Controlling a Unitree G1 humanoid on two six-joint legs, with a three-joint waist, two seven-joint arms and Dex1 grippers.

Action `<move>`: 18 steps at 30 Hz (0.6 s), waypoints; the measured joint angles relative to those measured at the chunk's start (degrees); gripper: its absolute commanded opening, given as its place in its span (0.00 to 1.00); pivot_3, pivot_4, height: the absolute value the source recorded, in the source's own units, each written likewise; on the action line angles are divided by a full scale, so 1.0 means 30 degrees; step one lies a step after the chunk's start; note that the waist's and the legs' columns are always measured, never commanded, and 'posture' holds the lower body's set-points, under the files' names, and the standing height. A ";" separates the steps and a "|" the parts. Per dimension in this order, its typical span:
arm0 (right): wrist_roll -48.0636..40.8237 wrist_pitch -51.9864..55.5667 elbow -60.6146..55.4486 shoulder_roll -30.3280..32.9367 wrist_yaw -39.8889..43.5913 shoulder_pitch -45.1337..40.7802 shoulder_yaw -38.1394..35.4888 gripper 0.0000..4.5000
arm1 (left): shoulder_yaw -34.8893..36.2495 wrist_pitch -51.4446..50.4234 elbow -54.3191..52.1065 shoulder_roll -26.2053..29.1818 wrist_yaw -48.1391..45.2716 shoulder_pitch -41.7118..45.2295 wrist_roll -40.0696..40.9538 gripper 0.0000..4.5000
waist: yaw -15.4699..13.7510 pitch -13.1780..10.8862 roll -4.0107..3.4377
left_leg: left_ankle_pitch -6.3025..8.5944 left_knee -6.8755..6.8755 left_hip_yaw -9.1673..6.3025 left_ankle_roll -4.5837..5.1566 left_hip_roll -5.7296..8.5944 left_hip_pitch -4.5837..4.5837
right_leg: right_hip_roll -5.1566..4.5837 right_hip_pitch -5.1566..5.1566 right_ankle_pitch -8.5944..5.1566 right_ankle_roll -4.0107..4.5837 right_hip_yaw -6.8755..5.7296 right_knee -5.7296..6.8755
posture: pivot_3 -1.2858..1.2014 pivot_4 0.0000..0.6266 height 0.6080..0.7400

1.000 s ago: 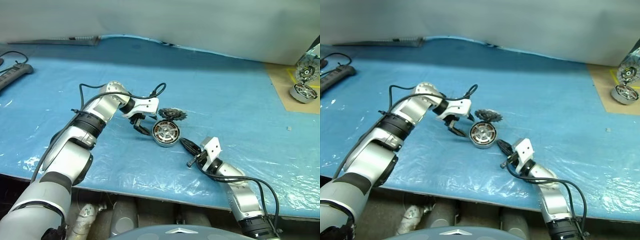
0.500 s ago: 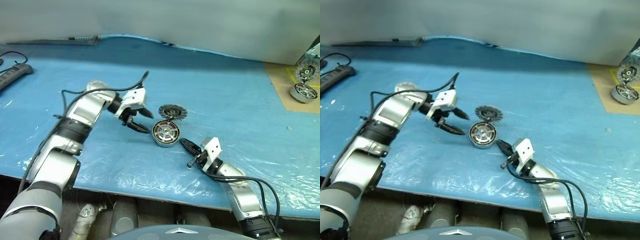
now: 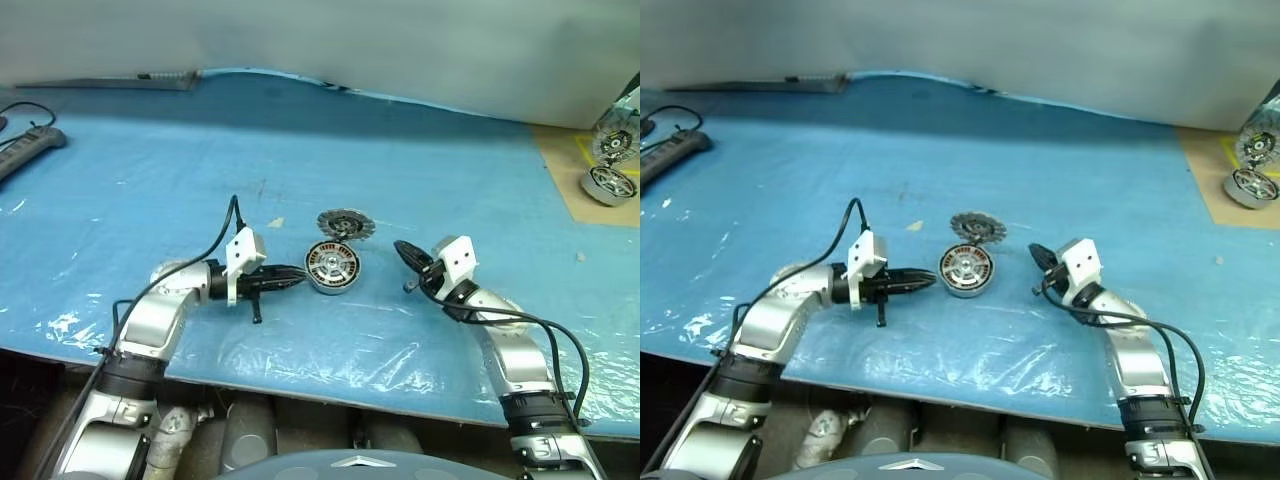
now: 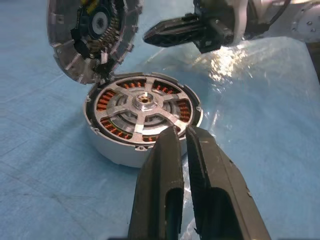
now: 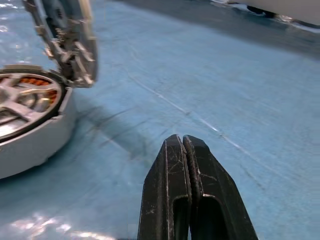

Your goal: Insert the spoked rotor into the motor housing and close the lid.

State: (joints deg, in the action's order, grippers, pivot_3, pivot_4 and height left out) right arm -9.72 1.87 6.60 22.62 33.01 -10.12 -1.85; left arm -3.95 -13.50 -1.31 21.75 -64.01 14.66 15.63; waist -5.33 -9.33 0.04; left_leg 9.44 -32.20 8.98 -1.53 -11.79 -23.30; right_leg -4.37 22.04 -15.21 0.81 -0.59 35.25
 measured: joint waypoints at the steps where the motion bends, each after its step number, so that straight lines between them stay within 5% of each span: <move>1: 0.0101 0.0042 0.0301 0.0044 -0.0059 -0.0310 0.0001 0.00 | 0.0082 0.0100 0.0029 -0.0278 0.0344 -0.0094 0.0203 0.07 | -0.0012 -0.0001 -0.0002 | -0.0001 -0.0002 0.0000 0.0000 0.0000 0.0000 | -0.0005 -0.0002 0.0001 -0.0001 0.0003 0.0000 | 0.52 0.24 1.00; 5: 0.0176 0.0230 0.0775 0.0320 0.0312 -0.0905 0.0020 0.00 | 0.0681 0.0490 0.1505 -0.0584 0.1734 0.0784 0.0587 0.07 | -0.0025 0.0000 -0.0004 | -0.0003 -0.0010 0.0002 -0.0004 0.0009 0.0020 | 0.0010 -0.0007 0.0003 -0.0005 0.0006 0.0024 | 0.52 0.24 1.00; 18: -0.1118 -0.0914 -0.2613 -0.0569 0.2794 0.4699 0.0936 0.00 | 0.2008 0.7308 1.6911 -0.1082 0.4201 0.9623 -0.1632 0.07 | -0.0085 -0.0001 0.0014 | -0.0002 -0.0043 -0.0044 -0.0005 0.0036 -0.0011 | -0.0006 -0.0013 0.0054 -0.0096 -0.0017 0.0034 | 0.52 0.24 1.00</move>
State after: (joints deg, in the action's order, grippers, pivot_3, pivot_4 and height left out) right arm -13.08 -0.88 -1.24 20.92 41.39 3.97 0.96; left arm 2.07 8.43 49.42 18.50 -51.40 43.52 10.73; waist -5.58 -9.33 0.08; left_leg 9.44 -32.33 8.85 -1.54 -11.68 -23.33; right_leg -4.39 22.01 -15.05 0.52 -0.65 35.35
